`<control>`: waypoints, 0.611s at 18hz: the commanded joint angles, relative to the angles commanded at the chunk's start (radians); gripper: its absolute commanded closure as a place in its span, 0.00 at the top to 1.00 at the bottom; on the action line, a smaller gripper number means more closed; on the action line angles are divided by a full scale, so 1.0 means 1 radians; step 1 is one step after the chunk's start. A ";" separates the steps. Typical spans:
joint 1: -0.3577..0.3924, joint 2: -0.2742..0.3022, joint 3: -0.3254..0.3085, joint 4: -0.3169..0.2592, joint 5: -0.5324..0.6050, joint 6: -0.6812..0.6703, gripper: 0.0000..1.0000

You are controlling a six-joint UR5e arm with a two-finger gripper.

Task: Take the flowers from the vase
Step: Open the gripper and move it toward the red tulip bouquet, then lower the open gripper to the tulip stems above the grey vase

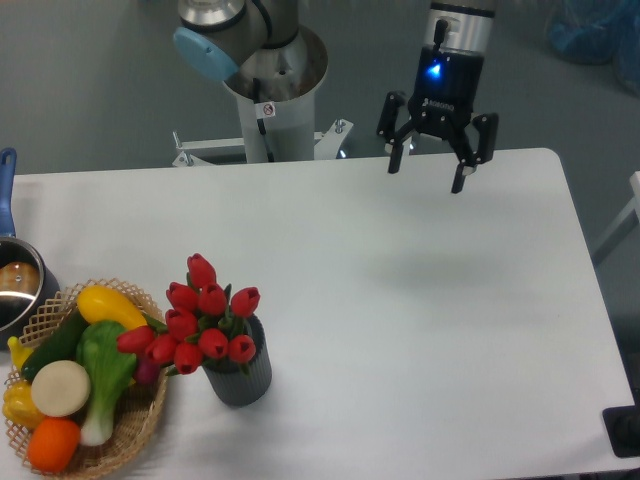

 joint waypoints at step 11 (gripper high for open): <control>-0.195 -0.146 0.014 0.097 -0.139 0.008 1.00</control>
